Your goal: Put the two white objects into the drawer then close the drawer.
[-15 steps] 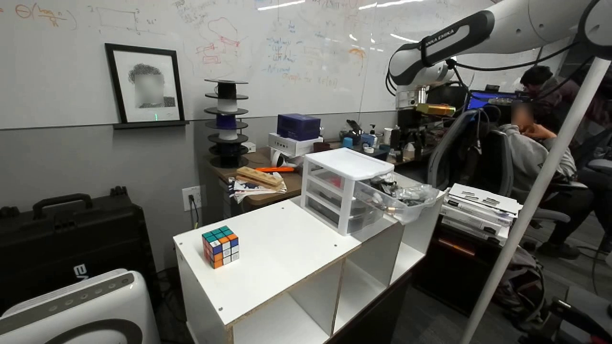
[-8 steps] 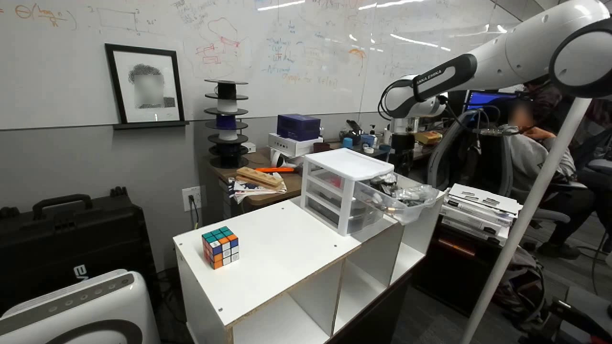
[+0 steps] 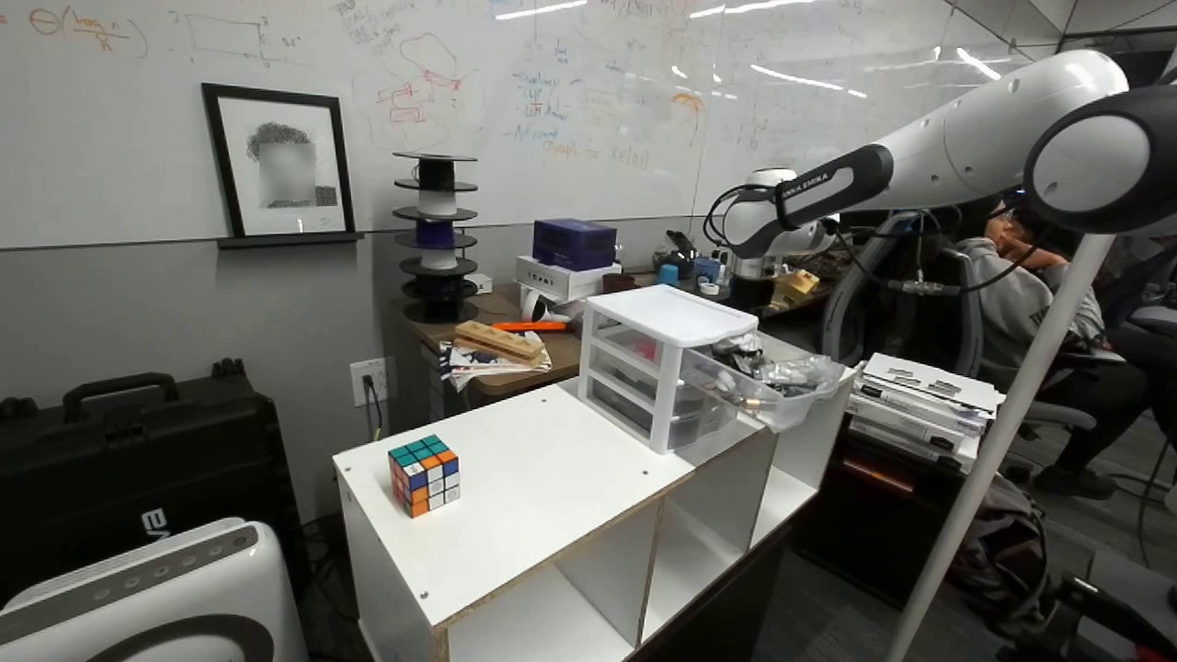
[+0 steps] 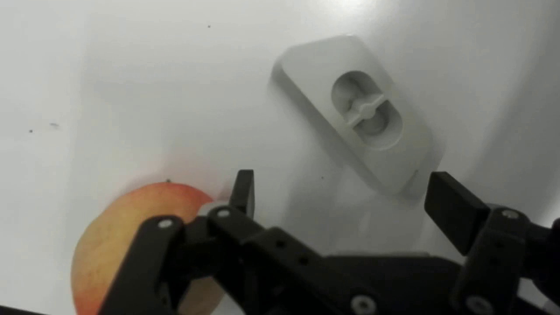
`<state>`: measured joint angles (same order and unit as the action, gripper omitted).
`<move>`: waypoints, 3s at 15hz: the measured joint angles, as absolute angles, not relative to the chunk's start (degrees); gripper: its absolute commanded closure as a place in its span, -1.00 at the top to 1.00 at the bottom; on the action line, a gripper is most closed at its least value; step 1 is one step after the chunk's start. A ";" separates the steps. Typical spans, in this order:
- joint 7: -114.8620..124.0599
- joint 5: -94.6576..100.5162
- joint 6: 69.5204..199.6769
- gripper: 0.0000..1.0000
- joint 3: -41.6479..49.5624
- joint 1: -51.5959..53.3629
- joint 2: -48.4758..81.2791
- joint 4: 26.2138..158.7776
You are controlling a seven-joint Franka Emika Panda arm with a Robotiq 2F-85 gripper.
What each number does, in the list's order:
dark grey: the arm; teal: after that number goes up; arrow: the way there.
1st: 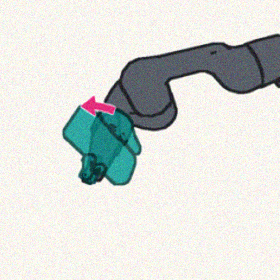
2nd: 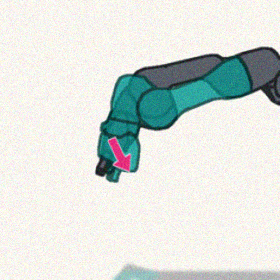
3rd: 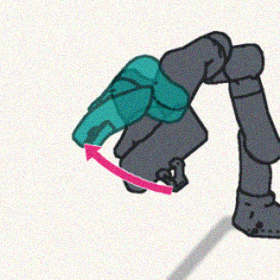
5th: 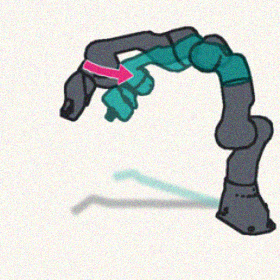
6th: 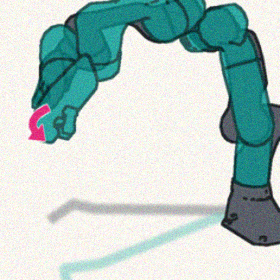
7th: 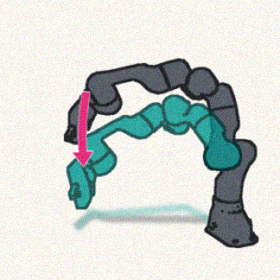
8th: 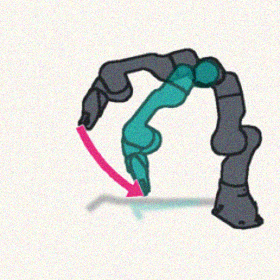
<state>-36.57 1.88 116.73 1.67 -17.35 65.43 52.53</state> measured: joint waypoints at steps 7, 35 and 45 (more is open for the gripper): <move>-42.67 2.06 116.66 1.00 1.58 -17.48 65.59 52.21; -59.19 3.74 109.40 -0.59 2.51 -17.65 65.03 53.85; -38.02 3.32 109.65 -0.60 3.61 -17.27 57.57 59.99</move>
<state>-38.02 3.32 109.65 3.61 -17.27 57.57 59.99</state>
